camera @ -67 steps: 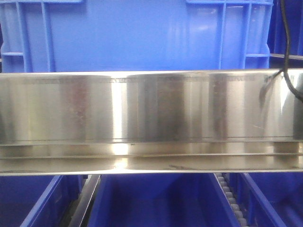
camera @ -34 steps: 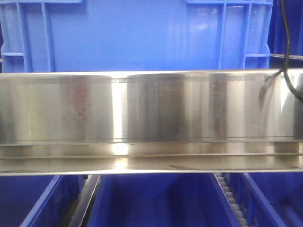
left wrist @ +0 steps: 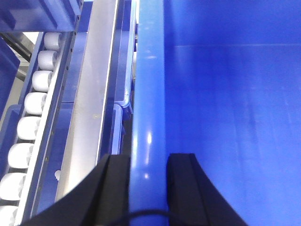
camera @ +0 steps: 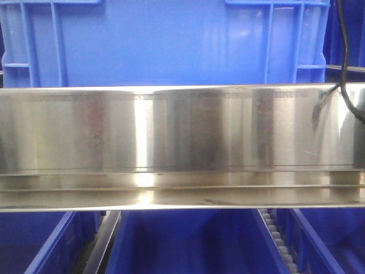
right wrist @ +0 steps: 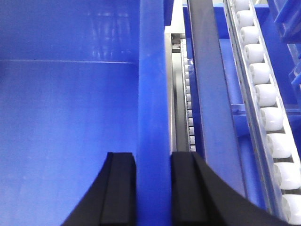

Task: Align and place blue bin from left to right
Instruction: 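Lift the blue bin with both grippers and pull it off the shelf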

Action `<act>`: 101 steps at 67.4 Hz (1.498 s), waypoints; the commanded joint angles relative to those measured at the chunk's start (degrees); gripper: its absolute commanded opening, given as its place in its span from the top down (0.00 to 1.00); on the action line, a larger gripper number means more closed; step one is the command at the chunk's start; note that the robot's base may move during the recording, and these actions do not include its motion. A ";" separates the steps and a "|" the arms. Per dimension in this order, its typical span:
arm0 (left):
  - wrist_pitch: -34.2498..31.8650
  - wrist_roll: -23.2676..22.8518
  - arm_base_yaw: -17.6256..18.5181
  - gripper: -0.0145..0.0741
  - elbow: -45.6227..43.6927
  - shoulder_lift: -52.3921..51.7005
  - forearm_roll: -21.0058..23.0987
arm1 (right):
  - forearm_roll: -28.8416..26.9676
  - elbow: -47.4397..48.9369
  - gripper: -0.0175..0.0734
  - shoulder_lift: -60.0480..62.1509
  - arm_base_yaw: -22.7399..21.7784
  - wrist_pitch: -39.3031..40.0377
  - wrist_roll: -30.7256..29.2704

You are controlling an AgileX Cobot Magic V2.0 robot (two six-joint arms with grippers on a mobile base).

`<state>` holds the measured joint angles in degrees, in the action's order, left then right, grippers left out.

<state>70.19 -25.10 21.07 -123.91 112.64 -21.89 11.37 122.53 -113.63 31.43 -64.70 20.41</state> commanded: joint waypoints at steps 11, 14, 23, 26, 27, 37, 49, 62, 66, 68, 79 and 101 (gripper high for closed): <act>-0.23 -0.59 0.30 0.96 -0.63 -0.61 -0.31 | 0.31 0.49 0.89 1.16 0.00 -0.23 -0.20; -0.23 -0.59 0.40 0.96 -0.87 -0.87 -0.31 | 0.31 1.13 0.89 1.68 0.00 -0.47 -0.20; -0.23 -0.59 1.66 0.96 -0.97 -2.80 -0.31 | 0.40 2.89 0.89 3.74 0.14 -1.31 -0.20; -0.23 -0.71 2.23 0.96 -0.97 -3.26 -0.31 | 0.40 3.01 0.89 4.28 0.27 -1.44 0.07; -0.23 -0.71 2.37 0.96 -0.97 -3.41 -0.31 | 0.40 3.01 0.89 4.43 0.27 -1.60 0.07; -0.23 -2.34 4.19 0.96 -0.97 -5.36 -1.90 | 0.52 3.01 0.89 6.36 1.24 -3.92 0.71; -0.23 -2.57 5.38 0.96 -0.97 -8.27 -1.92 | 0.69 3.01 0.89 8.64 2.97 -4.76 1.01; -0.23 -2.70 6.29 0.96 -0.72 -11.06 -1.18 | 1.56 2.90 0.89 11.44 4.84 -5.26 3.29; -0.23 -4.37 6.78 0.96 -0.37 -11.99 -1.18 | 2.68 2.90 0.89 12.10 5.61 -5.26 4.16; -0.23 -5.08 7.07 0.96 0.07 -12.62 -1.33 | 3.45 2.76 0.89 12.28 5.94 -5.26 4.44; -0.23 -8.45 9.58 0.96 7.82 -17.48 -3.31 | 6.69 -1.58 0.89 15.42 9.81 -5.26 7.00; -0.99 -16.21 15.16 0.96 23.51 -28.50 -7.58 | 18.92 -21.24 0.89 28.61 19.59 0.56 19.87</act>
<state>74.45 -38.73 33.49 -102.10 86.79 -29.74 27.82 104.66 -89.17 48.03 -72.60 36.12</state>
